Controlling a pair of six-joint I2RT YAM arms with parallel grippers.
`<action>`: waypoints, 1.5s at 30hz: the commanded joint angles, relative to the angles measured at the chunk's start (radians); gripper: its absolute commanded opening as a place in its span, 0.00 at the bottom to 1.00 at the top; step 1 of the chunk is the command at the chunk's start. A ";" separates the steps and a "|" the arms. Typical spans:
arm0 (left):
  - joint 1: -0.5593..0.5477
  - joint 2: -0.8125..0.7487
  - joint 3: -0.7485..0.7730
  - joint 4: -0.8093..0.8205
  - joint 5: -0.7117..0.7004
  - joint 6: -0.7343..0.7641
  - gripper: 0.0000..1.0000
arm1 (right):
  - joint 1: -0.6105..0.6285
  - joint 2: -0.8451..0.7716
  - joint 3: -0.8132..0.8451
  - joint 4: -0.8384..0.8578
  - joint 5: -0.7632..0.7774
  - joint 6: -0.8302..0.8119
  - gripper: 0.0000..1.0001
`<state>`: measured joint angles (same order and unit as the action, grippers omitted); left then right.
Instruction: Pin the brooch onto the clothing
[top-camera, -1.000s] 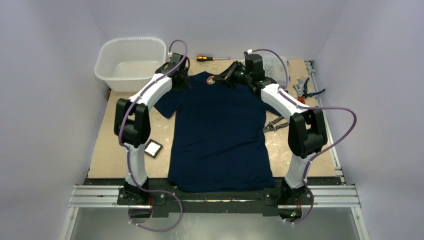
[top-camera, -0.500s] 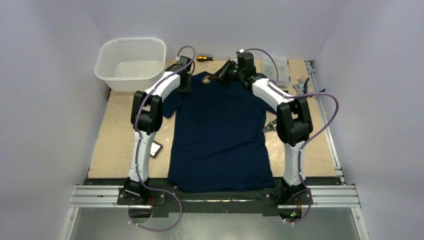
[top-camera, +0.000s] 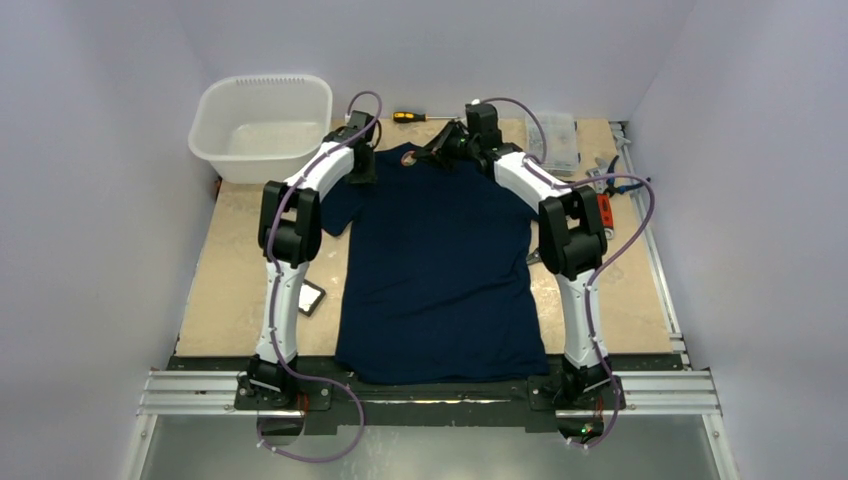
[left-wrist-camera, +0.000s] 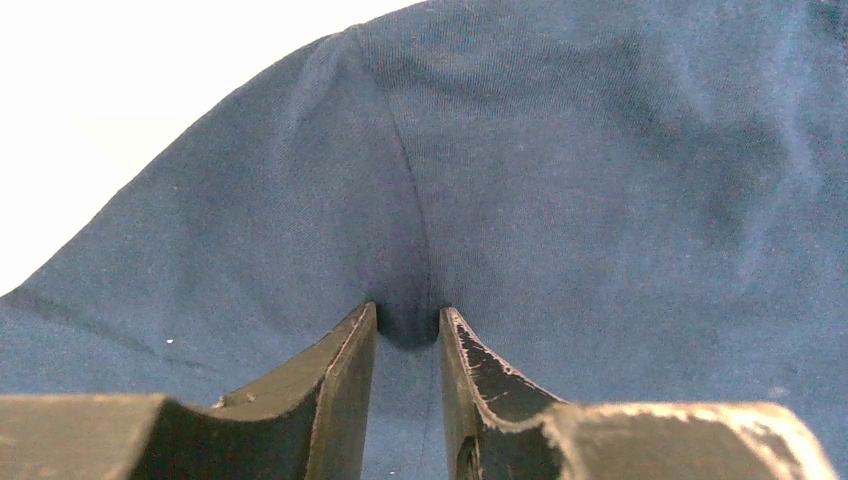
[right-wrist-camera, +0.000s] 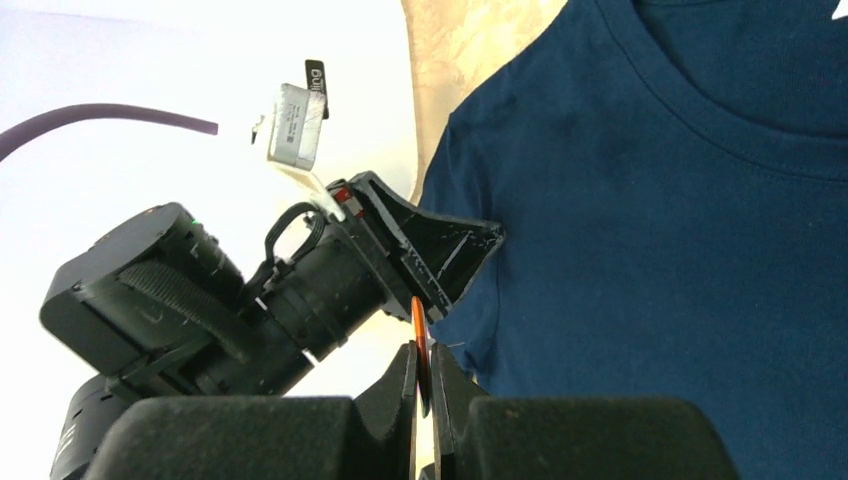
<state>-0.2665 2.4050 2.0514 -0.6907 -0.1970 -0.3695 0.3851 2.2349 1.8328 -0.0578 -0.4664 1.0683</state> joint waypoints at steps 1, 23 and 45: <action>0.009 0.011 -0.014 0.021 0.056 0.012 0.30 | 0.002 0.028 0.070 -0.012 -0.003 -0.011 0.00; 0.009 -0.008 -0.067 0.043 0.085 0.009 0.00 | 0.080 0.311 0.304 0.038 0.055 0.128 0.00; 0.009 -0.040 -0.077 0.052 0.122 -0.002 0.00 | 0.083 0.438 0.352 0.122 0.037 0.227 0.00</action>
<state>-0.2573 2.3840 1.9980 -0.6106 -0.1234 -0.3717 0.4694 2.6602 2.1490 0.0296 -0.4339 1.2778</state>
